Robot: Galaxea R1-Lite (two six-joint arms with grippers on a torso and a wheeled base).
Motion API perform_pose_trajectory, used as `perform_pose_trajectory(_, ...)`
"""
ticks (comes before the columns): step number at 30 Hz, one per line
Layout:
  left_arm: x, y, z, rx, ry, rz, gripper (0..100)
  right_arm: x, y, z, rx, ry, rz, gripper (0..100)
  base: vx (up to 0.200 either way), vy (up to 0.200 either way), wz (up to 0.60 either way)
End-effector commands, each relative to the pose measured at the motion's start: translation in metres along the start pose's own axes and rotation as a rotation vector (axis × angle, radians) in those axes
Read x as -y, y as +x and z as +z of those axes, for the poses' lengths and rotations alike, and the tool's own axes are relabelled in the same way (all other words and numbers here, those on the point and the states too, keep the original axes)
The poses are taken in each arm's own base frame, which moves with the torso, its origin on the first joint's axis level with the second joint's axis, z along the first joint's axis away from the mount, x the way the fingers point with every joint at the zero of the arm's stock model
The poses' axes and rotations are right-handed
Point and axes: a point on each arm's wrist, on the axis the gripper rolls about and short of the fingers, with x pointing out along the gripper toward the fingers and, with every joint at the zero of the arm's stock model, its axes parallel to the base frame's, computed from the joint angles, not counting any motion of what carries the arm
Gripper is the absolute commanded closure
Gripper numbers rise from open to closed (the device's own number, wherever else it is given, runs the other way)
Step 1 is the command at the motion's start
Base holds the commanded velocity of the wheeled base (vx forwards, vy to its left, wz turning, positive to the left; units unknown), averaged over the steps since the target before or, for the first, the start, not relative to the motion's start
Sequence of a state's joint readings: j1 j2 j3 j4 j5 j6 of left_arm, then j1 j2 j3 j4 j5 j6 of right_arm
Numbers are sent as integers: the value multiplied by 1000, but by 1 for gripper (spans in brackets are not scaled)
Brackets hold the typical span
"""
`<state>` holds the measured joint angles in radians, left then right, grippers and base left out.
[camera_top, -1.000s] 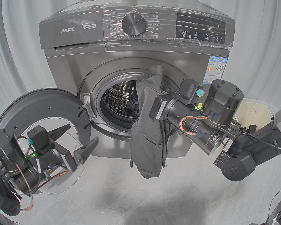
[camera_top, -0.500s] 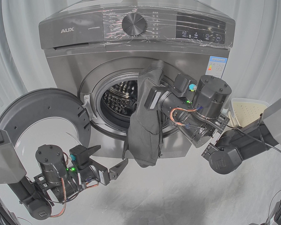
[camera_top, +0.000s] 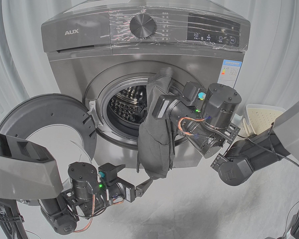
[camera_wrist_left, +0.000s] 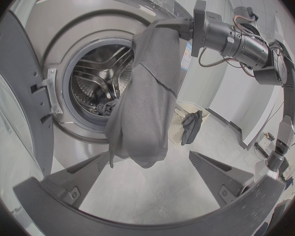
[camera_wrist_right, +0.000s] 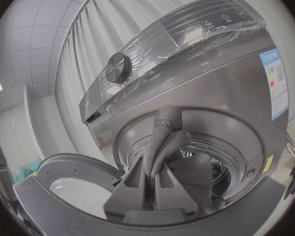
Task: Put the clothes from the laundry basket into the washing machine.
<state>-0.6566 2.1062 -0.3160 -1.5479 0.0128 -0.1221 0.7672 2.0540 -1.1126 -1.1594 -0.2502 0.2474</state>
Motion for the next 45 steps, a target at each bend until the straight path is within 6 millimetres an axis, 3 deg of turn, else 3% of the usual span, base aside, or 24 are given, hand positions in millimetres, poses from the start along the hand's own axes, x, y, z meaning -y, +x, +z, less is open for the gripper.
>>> perform_pose_trajectory(1, 2, 7, -10, -34, -4, -11, 0, -1, 0, -3, -7, 0, 3, 100, 0, 0, 0)
perform_pose_trajectory(13, 7, 28, -22, -46, -11, -35, 0, 1, 3, -21, -46, -8, -6, 100, 0, 0, 0)
perform_pose_trajectory(24, 12, 39, -27, -46, -6, -42, 0, 2, 3, -22, -42, -8, -5, 100, 0, 0, 0)
perform_pose_trajectory(35, 5, 74, -48, -47, -2, -17, 0, -2, 3, -24, -42, -6, 5, 100, 0, 0, 0)
perform_pose_trajectory(45, -18, 96, -47, 5, -12, 67, 0, -3, 2, -22, -24, 0, 11, 100, 0, 0, 0)
